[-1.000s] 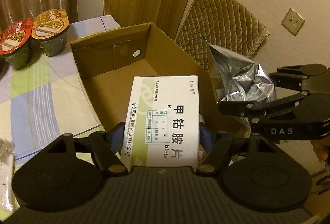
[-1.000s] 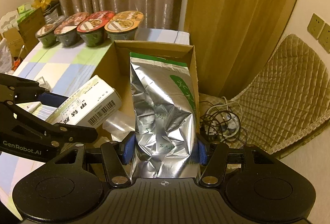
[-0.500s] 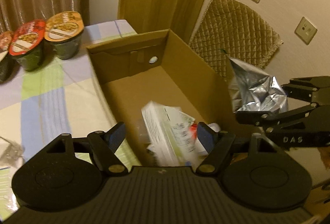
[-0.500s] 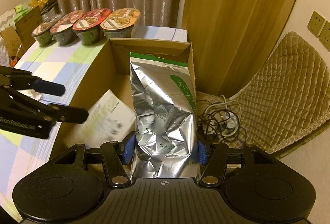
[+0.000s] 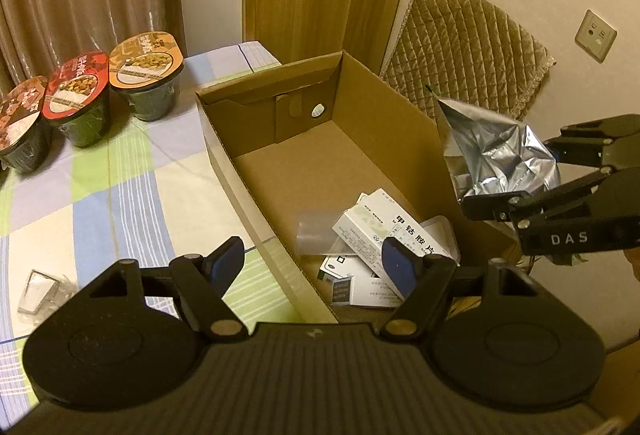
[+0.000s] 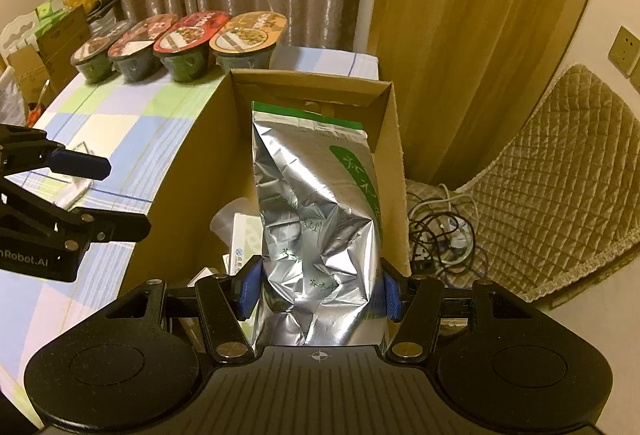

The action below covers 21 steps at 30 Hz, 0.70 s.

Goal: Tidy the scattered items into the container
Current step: 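Open the left tool dropping the medicine box while the right tool releases the foil bag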

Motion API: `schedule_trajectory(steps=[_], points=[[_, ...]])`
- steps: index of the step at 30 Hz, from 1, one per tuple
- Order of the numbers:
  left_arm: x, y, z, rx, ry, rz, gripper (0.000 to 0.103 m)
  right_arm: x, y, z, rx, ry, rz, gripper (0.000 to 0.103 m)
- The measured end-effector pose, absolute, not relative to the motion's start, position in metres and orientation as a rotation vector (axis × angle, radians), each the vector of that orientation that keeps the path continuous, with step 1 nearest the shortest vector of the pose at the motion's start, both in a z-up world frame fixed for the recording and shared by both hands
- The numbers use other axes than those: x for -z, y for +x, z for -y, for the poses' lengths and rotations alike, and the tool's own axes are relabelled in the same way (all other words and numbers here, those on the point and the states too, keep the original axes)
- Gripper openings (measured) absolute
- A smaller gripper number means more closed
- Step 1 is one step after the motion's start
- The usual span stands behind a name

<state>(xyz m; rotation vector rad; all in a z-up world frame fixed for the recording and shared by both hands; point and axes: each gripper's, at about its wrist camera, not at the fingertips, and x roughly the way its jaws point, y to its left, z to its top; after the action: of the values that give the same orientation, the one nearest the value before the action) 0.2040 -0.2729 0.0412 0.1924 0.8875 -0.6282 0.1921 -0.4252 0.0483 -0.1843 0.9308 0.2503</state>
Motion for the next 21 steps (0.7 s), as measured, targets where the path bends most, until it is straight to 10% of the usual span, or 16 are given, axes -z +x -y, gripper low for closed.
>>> schedule_trajectory(steps=[9, 13, 21], points=[[-0.043, 0.205, 0.265, 0.624, 0.176, -0.885, 0.072, -0.055, 0.198, 0.414, -0.257, -0.164, -0.911, 0.061], [-0.041, 0.207, 0.257, 0.614, 0.167, -0.889, 0.072, -0.062, 0.205, 0.415, -0.257, -0.109, -0.875, 0.086], [-0.035, 0.208, 0.243, 0.594, 0.151, -0.906, 0.072, -0.063, 0.204, 0.417, -0.245, -0.106, -0.863, 0.086]])
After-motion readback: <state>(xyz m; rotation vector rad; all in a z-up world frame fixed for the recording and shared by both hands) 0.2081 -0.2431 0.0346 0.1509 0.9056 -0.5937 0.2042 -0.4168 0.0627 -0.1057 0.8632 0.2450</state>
